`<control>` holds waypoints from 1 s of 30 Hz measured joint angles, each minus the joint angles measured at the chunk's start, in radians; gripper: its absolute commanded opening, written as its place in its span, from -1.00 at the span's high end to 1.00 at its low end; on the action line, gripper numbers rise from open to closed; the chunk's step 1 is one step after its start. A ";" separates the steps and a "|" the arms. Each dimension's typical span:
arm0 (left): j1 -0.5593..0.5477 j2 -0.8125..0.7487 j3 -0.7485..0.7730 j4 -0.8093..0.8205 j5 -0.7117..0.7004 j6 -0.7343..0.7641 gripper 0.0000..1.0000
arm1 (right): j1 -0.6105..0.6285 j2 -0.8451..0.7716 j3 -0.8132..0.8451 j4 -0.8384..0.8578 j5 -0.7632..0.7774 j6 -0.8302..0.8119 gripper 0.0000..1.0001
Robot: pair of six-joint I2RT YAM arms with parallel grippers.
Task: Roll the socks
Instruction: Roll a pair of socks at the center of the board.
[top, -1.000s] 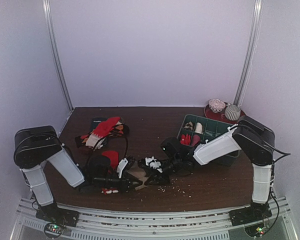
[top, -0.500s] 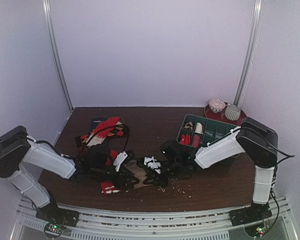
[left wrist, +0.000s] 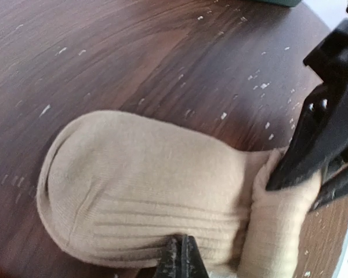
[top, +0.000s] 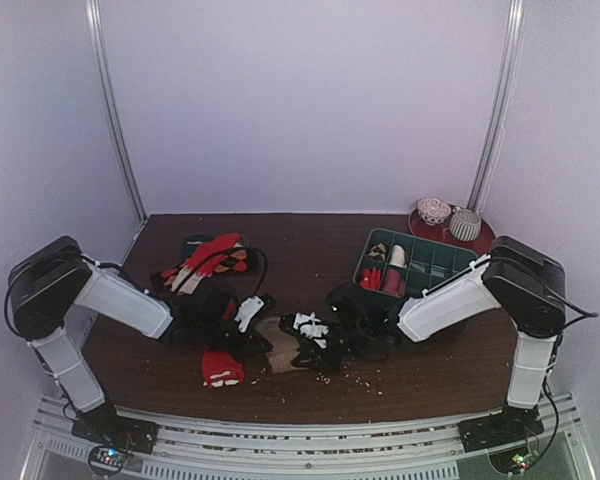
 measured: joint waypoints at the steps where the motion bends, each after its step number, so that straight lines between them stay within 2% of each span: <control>1: 0.003 0.026 0.016 0.004 0.006 0.003 1.00 | 0.003 -0.005 -0.005 0.000 0.007 -0.002 0.87; 13: 0.032 0.266 0.299 -0.017 0.134 0.138 1.00 | 0.039 -0.044 0.010 -0.099 0.066 -0.049 0.87; 21: 0.041 0.255 0.252 0.035 0.145 0.171 1.00 | -0.047 0.064 0.096 -0.118 -0.121 0.130 0.87; 26: 0.043 0.252 0.236 0.062 0.146 0.172 1.00 | -0.108 0.106 0.097 -0.071 -0.270 0.283 0.89; 27: 0.043 0.249 0.233 0.063 0.142 0.171 0.93 | -0.117 0.109 0.092 -0.067 -0.291 0.304 0.89; 30: 0.047 0.226 0.222 0.042 0.116 0.185 0.50 | -0.137 0.113 0.082 -0.063 -0.332 0.356 0.89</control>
